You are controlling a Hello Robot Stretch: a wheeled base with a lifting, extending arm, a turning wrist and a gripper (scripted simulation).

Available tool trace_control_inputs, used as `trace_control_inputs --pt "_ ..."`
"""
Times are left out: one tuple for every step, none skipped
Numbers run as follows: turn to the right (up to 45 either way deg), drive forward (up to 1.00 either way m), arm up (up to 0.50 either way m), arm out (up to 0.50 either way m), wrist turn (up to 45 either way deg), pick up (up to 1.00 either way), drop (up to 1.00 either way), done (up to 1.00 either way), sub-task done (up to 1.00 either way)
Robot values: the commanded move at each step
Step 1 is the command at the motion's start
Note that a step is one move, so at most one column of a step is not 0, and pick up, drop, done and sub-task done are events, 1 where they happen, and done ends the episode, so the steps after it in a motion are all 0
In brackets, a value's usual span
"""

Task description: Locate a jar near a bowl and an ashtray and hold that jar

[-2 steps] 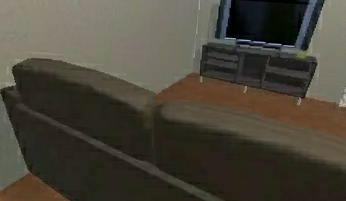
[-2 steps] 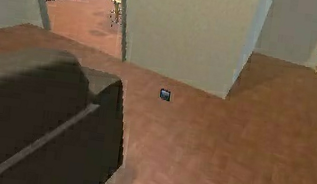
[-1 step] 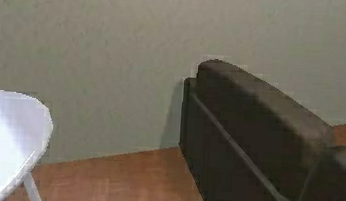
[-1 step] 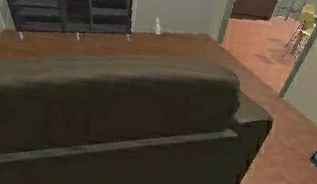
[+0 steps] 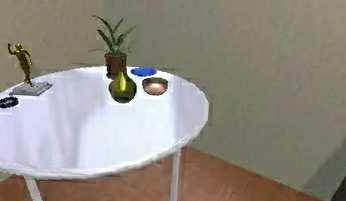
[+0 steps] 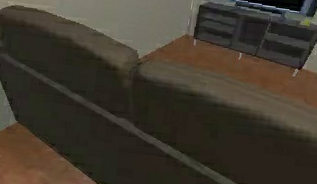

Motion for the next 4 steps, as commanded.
trace_control_inputs --pt "42.0 0.00 0.00 0.00 0.0 0.00 0.00 0.00 0.00" --pt "0.0 0.35 0.00 0.00 0.0 0.00 0.00 0.00 0.00" --pt "-45.0 0.00 0.00 0.00 0.0 0.00 0.00 0.00 0.00" --pt "-45.0 0.00 0.00 0.00 0.0 0.00 0.00 0.00 0.00"
